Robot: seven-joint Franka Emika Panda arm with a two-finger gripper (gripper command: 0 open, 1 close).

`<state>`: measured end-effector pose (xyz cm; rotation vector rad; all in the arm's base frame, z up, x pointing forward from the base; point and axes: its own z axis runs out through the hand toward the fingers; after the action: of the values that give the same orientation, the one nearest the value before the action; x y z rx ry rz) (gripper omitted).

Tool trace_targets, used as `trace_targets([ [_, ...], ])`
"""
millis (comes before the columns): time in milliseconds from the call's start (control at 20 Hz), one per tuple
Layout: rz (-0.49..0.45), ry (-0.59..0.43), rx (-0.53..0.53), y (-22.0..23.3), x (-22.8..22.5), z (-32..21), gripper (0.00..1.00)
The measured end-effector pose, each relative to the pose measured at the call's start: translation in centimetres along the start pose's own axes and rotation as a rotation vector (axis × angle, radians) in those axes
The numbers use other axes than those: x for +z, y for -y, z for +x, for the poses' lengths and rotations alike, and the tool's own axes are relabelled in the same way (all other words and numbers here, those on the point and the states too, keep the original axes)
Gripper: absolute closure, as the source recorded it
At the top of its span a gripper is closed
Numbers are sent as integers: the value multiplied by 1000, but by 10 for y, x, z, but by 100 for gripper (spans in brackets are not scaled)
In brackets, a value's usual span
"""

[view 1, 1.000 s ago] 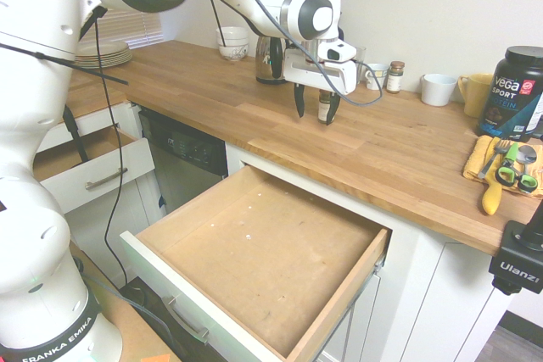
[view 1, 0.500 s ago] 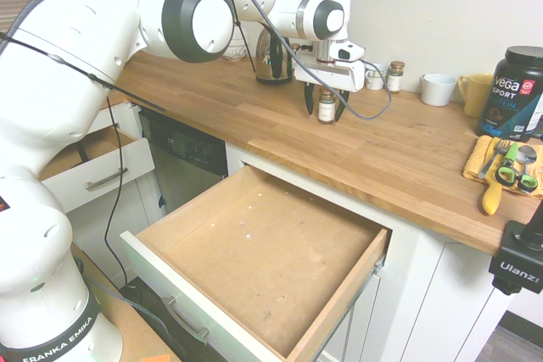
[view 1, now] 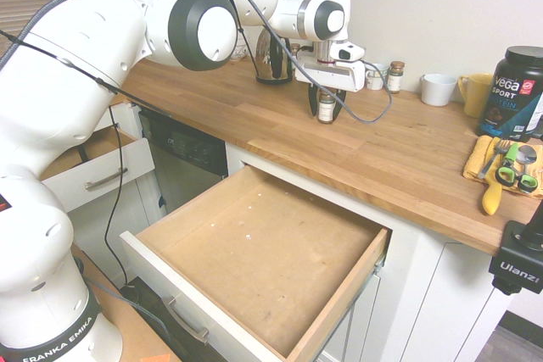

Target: Put seasoning jar in the drawer

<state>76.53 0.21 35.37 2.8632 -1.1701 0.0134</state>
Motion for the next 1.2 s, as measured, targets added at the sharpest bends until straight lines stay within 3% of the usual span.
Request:
trace_targets([
  [1200,6,-6,11,-34,5,-28,100],
])
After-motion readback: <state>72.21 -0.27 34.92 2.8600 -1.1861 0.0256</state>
